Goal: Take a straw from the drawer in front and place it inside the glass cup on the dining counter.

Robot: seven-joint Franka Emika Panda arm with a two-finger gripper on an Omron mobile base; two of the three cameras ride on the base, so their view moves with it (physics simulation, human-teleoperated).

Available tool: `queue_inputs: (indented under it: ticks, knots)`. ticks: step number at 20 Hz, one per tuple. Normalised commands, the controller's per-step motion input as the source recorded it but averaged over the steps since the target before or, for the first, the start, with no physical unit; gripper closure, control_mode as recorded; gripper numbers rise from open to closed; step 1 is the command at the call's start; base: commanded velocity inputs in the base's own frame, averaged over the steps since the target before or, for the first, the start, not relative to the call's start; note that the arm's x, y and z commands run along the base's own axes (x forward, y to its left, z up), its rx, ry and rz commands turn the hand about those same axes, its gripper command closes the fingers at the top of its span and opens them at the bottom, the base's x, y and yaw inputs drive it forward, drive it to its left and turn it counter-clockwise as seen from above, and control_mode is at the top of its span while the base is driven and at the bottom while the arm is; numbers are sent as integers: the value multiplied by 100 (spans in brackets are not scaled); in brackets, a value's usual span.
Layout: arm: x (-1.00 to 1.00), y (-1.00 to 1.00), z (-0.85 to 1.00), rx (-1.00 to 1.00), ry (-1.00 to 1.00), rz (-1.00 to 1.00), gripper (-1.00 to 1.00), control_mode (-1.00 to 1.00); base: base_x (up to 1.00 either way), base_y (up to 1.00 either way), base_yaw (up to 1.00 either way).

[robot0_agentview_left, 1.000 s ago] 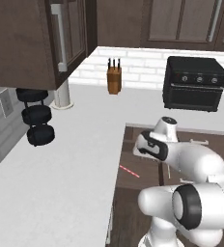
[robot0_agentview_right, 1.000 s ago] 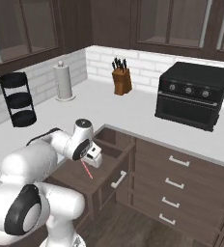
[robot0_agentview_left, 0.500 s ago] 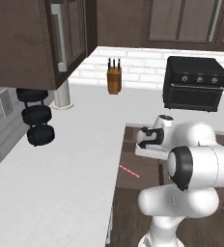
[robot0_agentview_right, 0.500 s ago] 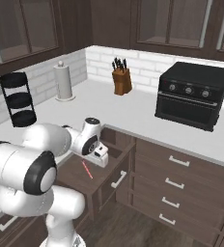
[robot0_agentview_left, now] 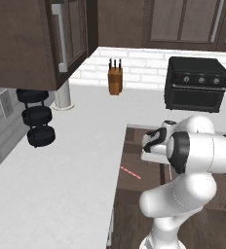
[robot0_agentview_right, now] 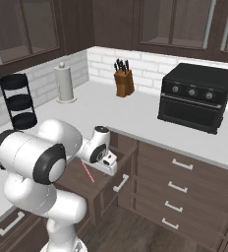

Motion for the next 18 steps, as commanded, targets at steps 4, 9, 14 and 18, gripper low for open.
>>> queue_inputs:
  ticks: [4, 9, 14, 18]
  knots:
    - [0, -31, -29, -1, 0, 0, -100, -100, 0, 0, 0]
    - [0, -40, -25, -1, 0, 0, -100, -100, 0, 0, 0]
    - [0, -32, -28, -6, 0, 0, -100, -100, 0, 0, 0]
    - [0, -82, -27, -14, 0, 0, -100, -100, 0, 0, 0]
